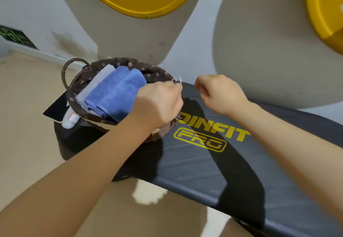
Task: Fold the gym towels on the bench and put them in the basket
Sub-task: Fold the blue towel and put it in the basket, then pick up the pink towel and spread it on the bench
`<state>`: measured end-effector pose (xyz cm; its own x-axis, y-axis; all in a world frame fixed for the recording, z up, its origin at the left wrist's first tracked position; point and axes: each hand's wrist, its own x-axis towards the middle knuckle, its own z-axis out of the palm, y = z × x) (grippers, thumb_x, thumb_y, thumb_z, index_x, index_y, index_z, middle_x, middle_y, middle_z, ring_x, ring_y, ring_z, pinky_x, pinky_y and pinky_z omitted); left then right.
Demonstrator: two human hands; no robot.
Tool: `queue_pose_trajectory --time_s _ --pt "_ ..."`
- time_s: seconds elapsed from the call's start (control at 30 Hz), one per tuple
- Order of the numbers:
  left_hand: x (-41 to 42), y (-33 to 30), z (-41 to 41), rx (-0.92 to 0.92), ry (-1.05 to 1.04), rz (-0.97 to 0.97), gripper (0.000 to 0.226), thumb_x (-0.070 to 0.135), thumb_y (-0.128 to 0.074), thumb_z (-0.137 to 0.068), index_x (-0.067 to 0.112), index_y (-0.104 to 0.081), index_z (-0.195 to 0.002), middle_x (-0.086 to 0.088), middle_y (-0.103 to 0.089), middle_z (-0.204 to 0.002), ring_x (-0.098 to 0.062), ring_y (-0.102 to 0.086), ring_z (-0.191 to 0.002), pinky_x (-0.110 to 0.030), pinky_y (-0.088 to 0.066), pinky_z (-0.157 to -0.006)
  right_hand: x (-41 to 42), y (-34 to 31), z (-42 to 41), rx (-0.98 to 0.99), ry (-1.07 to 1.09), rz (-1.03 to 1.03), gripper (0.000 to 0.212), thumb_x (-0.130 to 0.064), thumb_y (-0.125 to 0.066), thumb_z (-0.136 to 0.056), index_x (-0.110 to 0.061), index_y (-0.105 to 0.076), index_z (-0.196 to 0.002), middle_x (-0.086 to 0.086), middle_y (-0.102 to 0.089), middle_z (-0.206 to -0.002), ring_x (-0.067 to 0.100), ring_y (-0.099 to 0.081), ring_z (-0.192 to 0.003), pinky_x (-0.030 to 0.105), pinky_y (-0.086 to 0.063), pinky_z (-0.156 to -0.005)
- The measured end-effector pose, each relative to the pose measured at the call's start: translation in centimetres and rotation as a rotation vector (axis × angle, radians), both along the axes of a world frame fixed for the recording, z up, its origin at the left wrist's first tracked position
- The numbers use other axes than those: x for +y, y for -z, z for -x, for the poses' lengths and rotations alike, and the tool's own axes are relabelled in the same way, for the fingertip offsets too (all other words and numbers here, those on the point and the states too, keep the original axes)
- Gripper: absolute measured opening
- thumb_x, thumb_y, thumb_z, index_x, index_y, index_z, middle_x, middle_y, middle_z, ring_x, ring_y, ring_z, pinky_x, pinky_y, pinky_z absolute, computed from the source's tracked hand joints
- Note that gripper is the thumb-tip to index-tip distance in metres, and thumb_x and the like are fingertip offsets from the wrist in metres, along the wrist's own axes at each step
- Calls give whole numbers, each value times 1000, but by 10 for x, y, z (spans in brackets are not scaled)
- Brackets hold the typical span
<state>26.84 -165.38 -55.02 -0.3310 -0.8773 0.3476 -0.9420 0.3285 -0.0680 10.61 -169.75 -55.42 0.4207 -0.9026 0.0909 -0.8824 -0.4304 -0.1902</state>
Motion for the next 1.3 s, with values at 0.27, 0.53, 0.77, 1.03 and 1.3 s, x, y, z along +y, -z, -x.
queue_pose_trajectory --time_s 0.27,0.53,0.77,1.03,1.3 --pt "-20 -26 99 71 77 -342 29 28 -38 -90 10 -61 -89 -10 -63 -89 -34 -61 -88 -33 -43 -65 5 -12 121 76 225 -336 33 -20 -43 -92 -14 -48 -124 20 -57 -123 38 -54 -111 39 -45 -85" --pt "37 -149 167 14 113 -815 30 29 -38 -93 9 -60 -99 -12 -63 -95 -32 -59 -92 -32 -39 -68 80 -161 203 129 230 -782 18 -18 -41 -92 -12 -56 -100 18 -61 -115 34 -56 -106 34 -42 -83" --pt "65 -297 180 -45 173 -965 24 23 -42 -93 10 -61 -102 -11 -64 -102 -29 -56 -91 -30 -42 -74 156 -323 220 98 367 -934 31 -14 -38 -96 2 -56 -115 20 -59 -119 35 -55 -108 41 -44 -92" --pt "124 -412 249 -76 538 -1015 17 24 -46 -88 20 -61 -92 -1 -63 -94 -24 -58 -90 -34 -50 -78 273 -444 230 -89 729 -836 33 -17 -37 -96 0 -57 -116 18 -60 -118 33 -55 -106 37 -44 -89" --pt "236 -443 370 -229 964 -1054 17 22 -42 -91 15 -58 -91 -5 -62 -95 -22 -54 -85 -27 -39 -69 445 -462 292 -252 1183 -765 32 -24 -42 -95 -10 -55 -121 12 -58 -125 31 -52 -115 34 -42 -94"
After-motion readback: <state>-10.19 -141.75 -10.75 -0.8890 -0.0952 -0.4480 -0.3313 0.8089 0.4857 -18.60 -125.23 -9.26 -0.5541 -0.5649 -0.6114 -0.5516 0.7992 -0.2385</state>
